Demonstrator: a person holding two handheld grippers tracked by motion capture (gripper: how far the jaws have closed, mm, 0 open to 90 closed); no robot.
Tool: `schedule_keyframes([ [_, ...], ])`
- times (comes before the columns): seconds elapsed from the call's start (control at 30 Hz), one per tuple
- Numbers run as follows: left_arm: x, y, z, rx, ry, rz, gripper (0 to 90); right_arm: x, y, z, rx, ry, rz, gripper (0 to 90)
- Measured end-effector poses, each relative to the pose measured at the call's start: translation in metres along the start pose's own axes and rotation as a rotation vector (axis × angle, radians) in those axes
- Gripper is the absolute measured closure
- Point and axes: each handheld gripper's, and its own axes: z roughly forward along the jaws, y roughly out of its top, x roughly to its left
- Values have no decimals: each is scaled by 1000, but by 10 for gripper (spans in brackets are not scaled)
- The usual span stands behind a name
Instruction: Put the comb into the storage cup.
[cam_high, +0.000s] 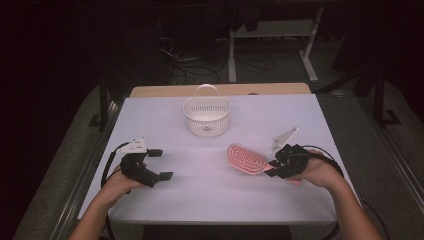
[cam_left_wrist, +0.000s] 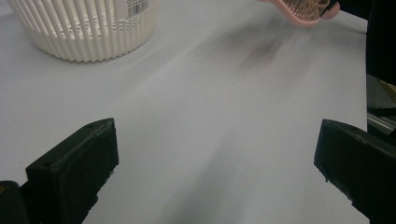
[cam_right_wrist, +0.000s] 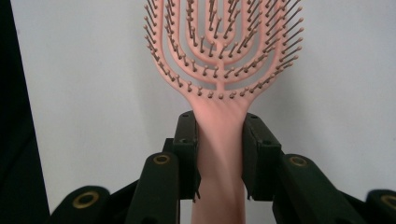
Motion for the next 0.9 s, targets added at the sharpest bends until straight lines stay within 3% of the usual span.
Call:
schedule_keyframes([
  [0.33, -1, 0, 0, 3, -1, 1, 0, -4, 10, -4, -130, -16, 32, 686],
  [0.9, -1, 0, 1, 8, -3, 5, 0, -11, 31, -3, -281, -55, 77, 685],
])
